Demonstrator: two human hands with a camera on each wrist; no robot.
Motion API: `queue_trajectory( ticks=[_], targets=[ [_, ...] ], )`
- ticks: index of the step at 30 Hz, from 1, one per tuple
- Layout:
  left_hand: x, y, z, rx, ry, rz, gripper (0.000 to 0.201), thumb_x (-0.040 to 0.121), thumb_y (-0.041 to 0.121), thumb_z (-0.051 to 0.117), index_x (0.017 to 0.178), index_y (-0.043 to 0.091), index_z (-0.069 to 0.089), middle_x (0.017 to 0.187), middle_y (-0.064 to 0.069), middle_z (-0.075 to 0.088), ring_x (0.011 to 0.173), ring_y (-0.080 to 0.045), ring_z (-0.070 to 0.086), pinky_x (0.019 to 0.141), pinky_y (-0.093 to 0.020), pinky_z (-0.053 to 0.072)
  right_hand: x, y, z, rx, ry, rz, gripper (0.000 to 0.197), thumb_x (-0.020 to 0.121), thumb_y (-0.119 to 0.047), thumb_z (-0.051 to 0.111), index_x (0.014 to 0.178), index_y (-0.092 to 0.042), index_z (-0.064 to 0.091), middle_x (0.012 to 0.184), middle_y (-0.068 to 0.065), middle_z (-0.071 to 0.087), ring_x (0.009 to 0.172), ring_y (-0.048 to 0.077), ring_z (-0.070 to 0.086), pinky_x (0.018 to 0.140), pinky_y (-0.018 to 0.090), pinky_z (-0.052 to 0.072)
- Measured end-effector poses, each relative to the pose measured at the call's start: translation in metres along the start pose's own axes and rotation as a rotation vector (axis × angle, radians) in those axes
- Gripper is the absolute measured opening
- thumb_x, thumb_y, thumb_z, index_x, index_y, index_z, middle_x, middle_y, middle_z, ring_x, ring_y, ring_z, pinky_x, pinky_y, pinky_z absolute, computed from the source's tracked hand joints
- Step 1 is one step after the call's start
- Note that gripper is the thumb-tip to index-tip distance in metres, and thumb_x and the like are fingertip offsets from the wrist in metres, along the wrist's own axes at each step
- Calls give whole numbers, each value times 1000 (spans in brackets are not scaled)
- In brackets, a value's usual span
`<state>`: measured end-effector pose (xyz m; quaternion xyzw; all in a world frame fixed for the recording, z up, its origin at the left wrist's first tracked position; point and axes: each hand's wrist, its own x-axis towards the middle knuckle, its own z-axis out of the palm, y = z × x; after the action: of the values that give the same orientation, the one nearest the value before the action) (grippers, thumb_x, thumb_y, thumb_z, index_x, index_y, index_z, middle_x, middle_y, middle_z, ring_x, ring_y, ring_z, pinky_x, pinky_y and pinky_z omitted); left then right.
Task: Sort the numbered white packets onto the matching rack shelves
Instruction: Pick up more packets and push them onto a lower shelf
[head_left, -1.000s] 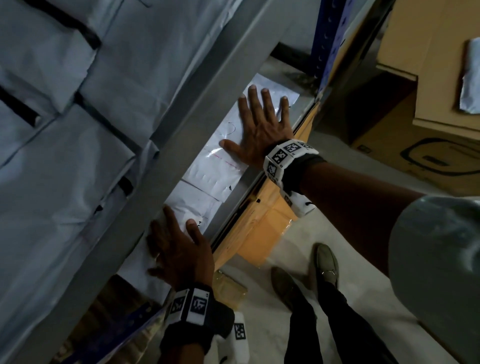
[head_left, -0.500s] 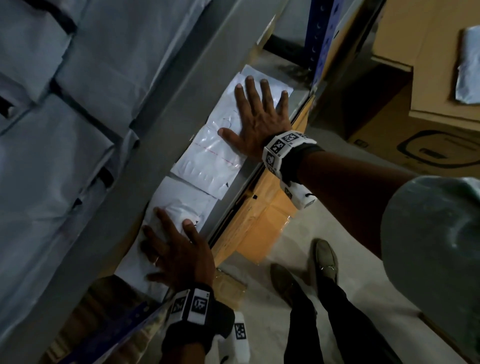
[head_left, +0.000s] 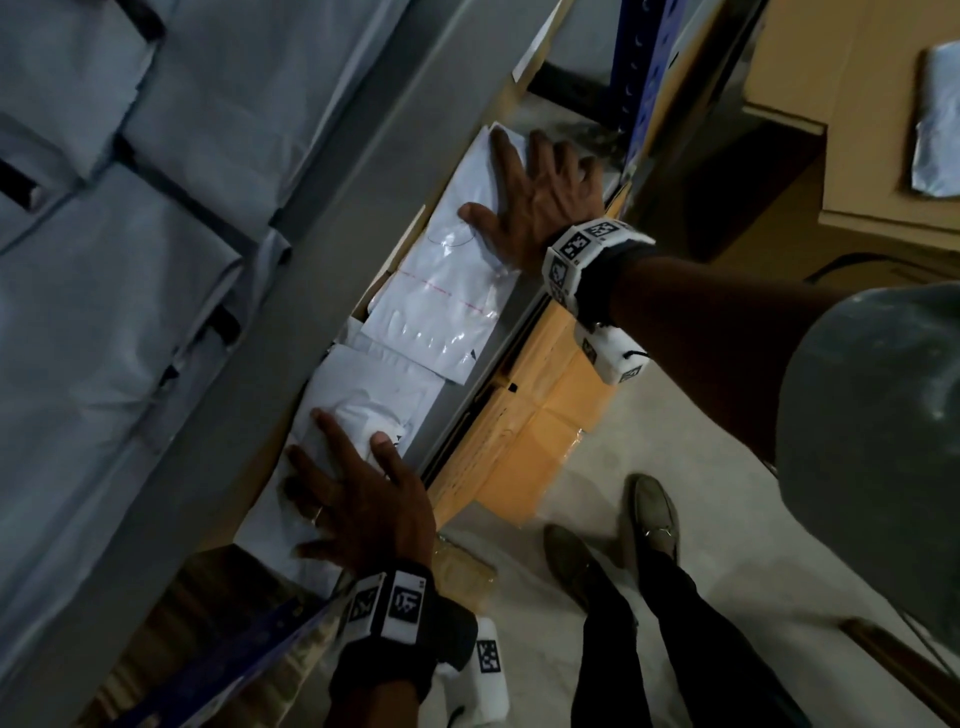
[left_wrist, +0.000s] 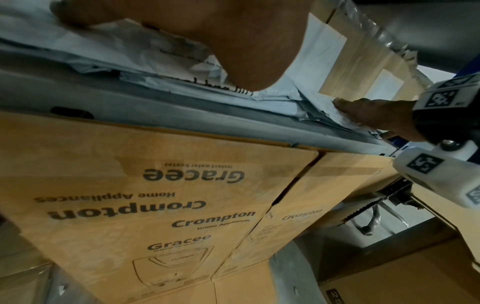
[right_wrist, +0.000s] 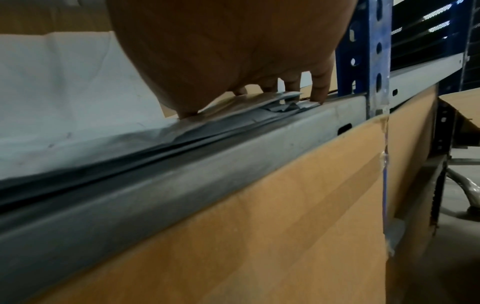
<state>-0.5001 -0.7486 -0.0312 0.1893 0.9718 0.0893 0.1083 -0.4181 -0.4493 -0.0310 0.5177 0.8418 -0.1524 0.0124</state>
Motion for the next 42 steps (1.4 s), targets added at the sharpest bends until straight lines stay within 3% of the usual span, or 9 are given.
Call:
queue_trajectory(
  ticks=[9,15,21,28,31,33,36,39,42],
  targets=[
    [0,1,-1,0,-9,-1,66,98,58,27,156,47,-3,167,-4,4,151,-35,7,106,-81,12,4,-1,4,-28,46,30,90,94,-78,24,162,-20,12,158,17,32,142,40,34,116,59,26],
    [-2,0,-3,-9,2,17,68,95,60,24,156,48,-4,167,-4,1,152,-35,5,107,-80,10,-3,-7,6,78,64,32,90,94,-78,16,164,-24,2,171,13,1,156,38,2,121,63,5],
    [2,-2,2,7,14,26,66,97,58,27,155,48,-3,167,-5,5,152,-36,8,106,-81,11,-3,-5,17,56,-8,-10,90,94,-79,13,162,-26,-10,171,7,-10,156,38,-3,121,66,-1],
    [4,1,-8,20,6,21,66,96,59,26,157,45,2,167,-5,6,152,-35,5,109,-78,7,-8,-6,7,54,-28,-32,92,93,-81,11,163,-24,-7,171,5,-11,157,33,-9,121,66,-4],
    [3,6,-25,17,20,49,62,100,57,31,156,41,11,165,-8,11,151,-36,11,110,-75,11,-30,-11,-10,91,55,-53,83,99,-69,16,164,-18,9,171,7,3,158,29,3,122,64,2],
    [-1,13,-39,22,50,80,59,99,59,30,153,36,24,160,-13,23,145,-40,25,109,-72,21,-54,-16,-22,155,100,-66,73,101,-59,21,159,-15,28,167,10,23,155,28,19,123,61,8],
    [-12,25,-67,38,85,156,57,94,57,34,136,22,50,143,-21,45,127,-45,44,97,-62,39,-106,-19,-39,262,137,-29,61,97,-53,29,140,-19,54,146,8,53,137,30,46,120,56,22],
    [-32,40,-98,11,68,239,45,90,53,40,114,24,64,126,-17,58,112,-42,55,83,-52,48,-168,-9,-57,391,118,44,36,95,-43,48,120,-23,64,122,4,63,111,32,59,105,48,41],
    [-61,60,-128,-34,14,306,16,89,40,56,92,29,67,107,-7,65,95,-36,61,72,-42,50,-231,10,-87,499,77,127,21,95,-36,55,111,-27,66,108,-2,67,94,26,65,86,37,48]
  ],
)
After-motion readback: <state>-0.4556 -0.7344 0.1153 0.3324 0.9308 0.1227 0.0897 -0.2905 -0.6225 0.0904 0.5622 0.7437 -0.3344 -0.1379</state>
